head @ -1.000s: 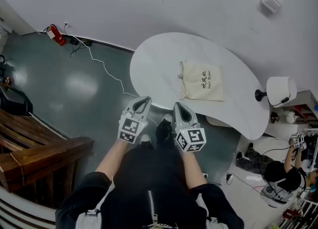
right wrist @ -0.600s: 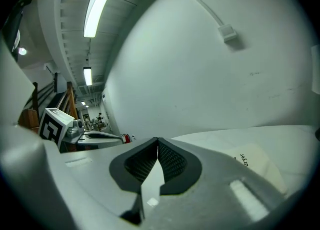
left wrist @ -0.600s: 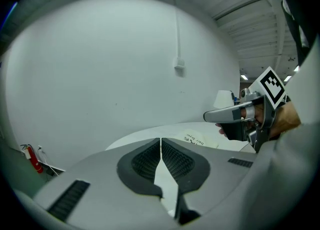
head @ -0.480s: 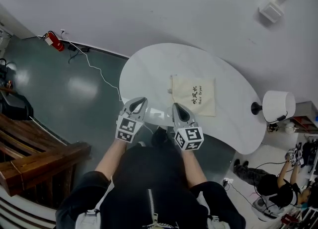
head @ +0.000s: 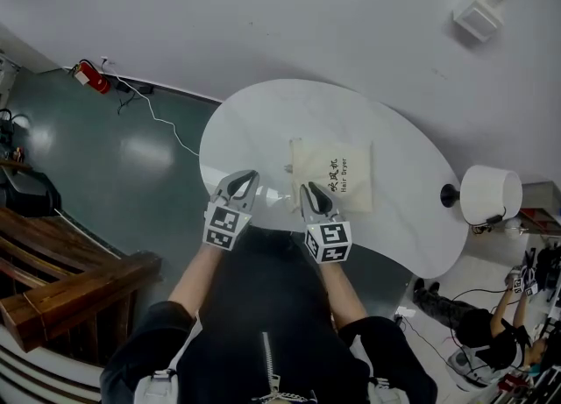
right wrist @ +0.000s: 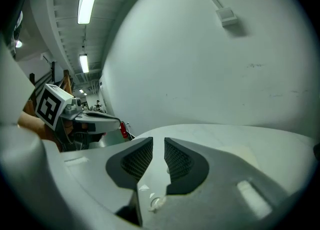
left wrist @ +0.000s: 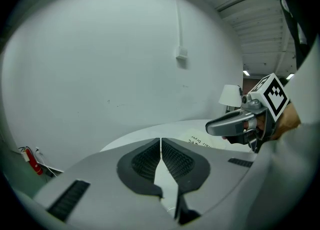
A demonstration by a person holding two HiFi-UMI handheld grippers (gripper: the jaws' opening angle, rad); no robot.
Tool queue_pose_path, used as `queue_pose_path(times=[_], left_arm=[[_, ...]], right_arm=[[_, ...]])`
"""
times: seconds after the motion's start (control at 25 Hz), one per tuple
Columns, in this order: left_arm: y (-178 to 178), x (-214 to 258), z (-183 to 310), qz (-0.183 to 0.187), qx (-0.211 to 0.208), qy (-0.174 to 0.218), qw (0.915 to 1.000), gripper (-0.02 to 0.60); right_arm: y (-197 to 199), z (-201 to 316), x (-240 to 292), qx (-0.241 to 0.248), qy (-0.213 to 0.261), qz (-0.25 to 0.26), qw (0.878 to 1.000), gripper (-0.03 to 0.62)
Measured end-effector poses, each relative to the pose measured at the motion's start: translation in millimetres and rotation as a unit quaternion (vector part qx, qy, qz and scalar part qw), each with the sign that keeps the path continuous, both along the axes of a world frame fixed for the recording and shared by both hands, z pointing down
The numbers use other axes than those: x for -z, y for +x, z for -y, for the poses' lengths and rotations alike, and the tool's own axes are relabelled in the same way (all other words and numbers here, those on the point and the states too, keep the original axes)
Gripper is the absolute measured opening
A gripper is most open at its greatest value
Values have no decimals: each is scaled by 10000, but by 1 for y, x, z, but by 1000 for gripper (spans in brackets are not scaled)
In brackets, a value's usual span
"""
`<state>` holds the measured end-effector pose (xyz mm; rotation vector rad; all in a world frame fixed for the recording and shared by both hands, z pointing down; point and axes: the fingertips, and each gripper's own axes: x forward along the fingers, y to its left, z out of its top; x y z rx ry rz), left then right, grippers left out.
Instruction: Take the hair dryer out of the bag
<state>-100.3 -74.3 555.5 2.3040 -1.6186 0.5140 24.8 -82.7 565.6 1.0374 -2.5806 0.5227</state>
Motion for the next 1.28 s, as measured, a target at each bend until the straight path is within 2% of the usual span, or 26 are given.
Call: queue_pose_path(times=[0.32, 0.48, 0.68, 1.12, 1.28], left_arm=[[-4, -11, 25, -86, -275, -94, 9995, 17], [-8, -16, 36, -134, -442, -156, 9988, 17], [-15, -19, 49, -154, -625, -199, 9977, 17], [-26, -31, 64, -254, -889, -343, 9951, 17], [-32, -35, 68, -265, -985, -395, 9940, 17]], right_arm=[[-17, 15, -20, 38, -236, -26, 9997, 169], [-23, 22, -31, -35, -236, -254, 9994, 170], [-28, 33, -50, -242, -301, -483, 9981, 208], [-34, 39, -105, -471, -665, -1330, 9878, 258], [-37, 43, -123, -459, -627, -1807, 9805, 262]])
